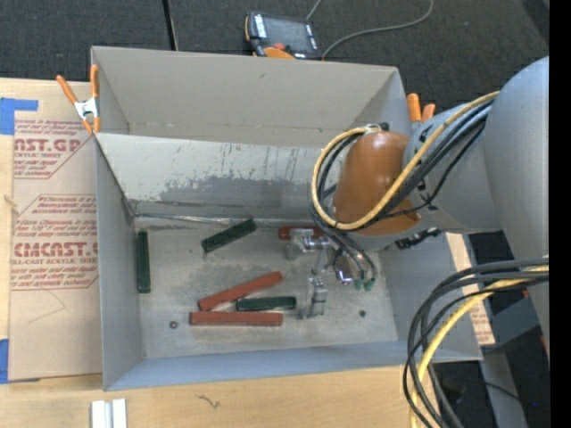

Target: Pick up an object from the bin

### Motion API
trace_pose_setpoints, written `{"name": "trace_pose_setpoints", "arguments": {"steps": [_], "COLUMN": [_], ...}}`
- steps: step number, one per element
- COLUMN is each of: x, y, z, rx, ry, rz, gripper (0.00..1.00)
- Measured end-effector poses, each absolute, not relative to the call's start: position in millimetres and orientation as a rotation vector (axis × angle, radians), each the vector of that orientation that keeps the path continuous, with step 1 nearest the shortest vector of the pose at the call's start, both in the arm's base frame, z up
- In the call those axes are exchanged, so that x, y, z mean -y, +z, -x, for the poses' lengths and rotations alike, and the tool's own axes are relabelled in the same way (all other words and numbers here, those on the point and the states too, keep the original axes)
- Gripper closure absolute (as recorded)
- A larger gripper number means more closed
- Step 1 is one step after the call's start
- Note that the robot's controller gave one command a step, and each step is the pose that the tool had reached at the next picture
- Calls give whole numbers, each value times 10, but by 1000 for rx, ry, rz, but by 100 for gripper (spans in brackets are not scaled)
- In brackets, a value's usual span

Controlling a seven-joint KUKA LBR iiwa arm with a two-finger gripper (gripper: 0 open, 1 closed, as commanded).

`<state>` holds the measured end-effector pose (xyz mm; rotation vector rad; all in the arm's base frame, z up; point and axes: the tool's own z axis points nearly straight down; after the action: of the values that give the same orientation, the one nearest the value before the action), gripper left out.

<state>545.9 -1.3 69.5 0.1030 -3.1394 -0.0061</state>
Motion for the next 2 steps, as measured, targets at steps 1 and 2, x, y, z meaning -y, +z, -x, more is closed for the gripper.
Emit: {"name": "trace_pose_setpoints", "arguments": {"steps": [1, 2], "x": [-1055, -1005], "y": [828, 827], "z": [-5513, -5514], "rx": [3132, 3130], "ry": [-7, -1], "rz": [-279, -268], "gripper": [0, 100]}}
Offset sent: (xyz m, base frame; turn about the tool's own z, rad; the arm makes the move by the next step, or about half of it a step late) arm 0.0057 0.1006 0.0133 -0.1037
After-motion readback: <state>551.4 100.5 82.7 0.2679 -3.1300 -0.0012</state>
